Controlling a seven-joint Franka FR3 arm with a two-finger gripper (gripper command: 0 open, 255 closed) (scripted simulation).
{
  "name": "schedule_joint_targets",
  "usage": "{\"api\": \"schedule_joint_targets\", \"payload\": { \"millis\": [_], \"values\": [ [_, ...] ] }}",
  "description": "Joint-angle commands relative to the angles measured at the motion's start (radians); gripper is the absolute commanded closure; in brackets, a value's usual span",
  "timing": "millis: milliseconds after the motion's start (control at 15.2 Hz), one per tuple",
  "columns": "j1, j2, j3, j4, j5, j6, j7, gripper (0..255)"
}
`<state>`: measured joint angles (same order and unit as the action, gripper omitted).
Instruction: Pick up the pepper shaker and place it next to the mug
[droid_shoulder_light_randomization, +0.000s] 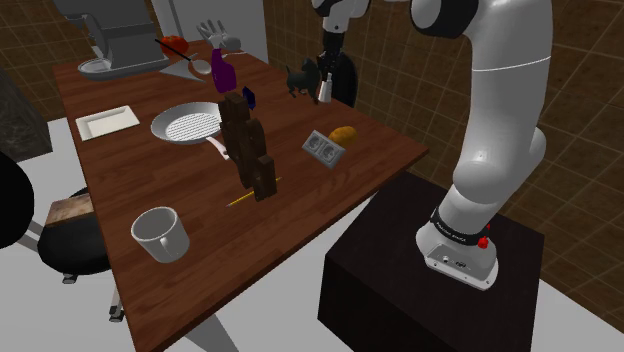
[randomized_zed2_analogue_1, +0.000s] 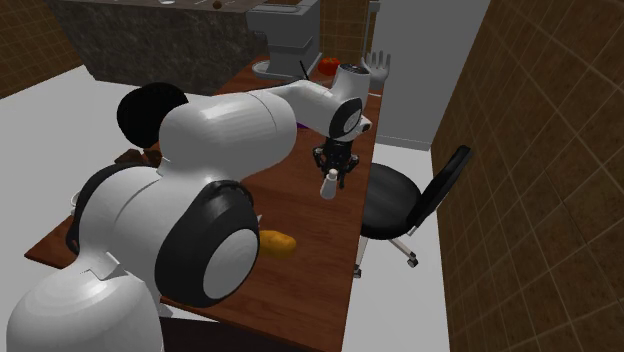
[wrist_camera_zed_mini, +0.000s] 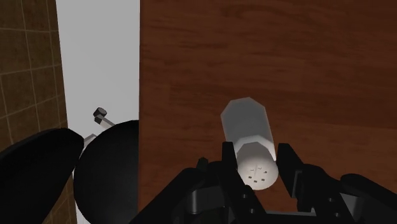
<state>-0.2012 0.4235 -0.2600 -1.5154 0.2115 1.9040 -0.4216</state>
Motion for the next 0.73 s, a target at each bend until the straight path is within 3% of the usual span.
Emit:
{"api": "schedule_joint_targets", "payload": {
  "millis": [0,660],
  "values": [
    [-0.001,-0.007,-0.001,0.014,-0.003,-0.021,0.002,255],
    [-0.007,-0.020,-0.005,0.129,-0.011,-0.148,0.019,255]
  ]
}}
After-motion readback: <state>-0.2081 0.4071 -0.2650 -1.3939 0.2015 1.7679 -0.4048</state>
